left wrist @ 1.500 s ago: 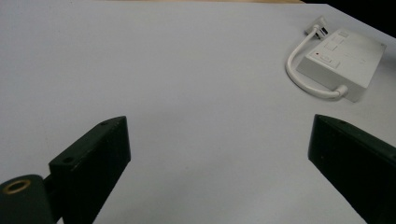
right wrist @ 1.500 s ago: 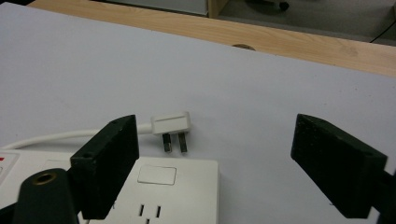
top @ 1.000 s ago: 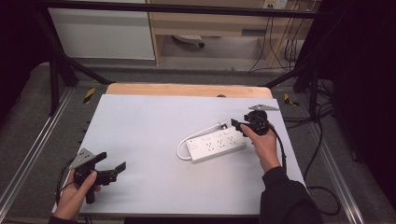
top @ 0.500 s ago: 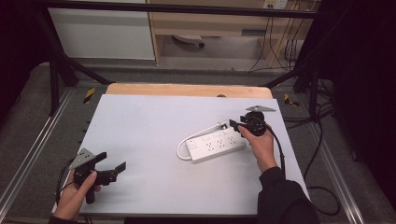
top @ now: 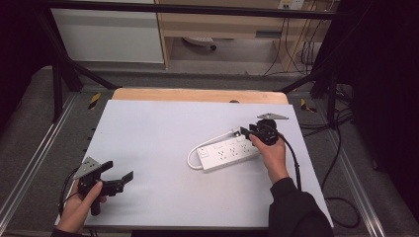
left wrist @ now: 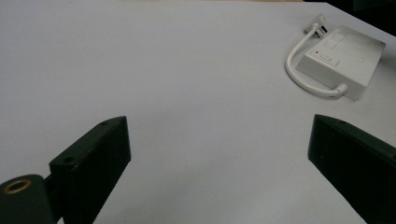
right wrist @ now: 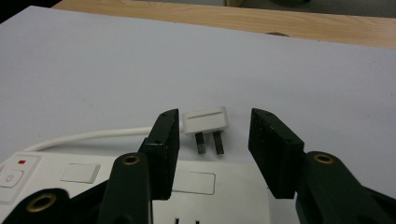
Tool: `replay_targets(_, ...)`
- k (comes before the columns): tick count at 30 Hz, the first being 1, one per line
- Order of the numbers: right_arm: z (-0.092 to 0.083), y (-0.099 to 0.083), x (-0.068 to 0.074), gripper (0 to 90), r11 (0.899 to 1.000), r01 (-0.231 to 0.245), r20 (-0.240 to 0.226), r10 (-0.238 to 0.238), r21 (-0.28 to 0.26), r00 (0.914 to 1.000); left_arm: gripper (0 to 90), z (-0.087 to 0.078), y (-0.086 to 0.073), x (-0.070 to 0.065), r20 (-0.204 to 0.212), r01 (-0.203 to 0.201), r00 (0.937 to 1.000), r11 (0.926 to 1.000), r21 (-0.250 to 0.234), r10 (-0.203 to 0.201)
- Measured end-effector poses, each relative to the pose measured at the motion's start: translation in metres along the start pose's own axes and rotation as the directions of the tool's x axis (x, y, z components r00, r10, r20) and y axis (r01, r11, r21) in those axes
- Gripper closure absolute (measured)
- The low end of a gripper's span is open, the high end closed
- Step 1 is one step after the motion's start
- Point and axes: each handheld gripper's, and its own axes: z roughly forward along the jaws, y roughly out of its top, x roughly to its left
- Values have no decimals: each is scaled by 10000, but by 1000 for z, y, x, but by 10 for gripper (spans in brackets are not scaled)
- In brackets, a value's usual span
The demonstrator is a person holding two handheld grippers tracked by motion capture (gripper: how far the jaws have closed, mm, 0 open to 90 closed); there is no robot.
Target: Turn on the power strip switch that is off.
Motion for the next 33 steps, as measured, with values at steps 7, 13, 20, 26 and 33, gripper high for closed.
replay_targets(7, 2, -3, 2, 604, 10000, 57, -44, -57, -58, 10000, 59, 0, 0, 0, 8, -20, 10000, 10000, 3, 20)
replay_targets(13, 4, -6, 3, 664, 9998, 177, -95, -177, -12, 9998, 59, 0, 0, 1, -2, -11, 10000, 10000, 4, 11)
replay_targets(20, 5, -8, 3, 701, 9997, 249, -22, -249, -62, 9997, 59, 0, 0, 1, -2, -36, 10000, 10000, 11, 36)
replay_targets(26, 5, -11, 2, 747, 9996, 205, -24, -206, -192, 9998, 59, 0, 0, 1, 2, -40, 10000, 10000, 14, 40)
replay_targets(33, 6, -13, 3, 774, 9991, 316, -2, -316, -285, 9995, 61, 0, 0, 1, -13, -35, 10000, 10000, 12, 35)
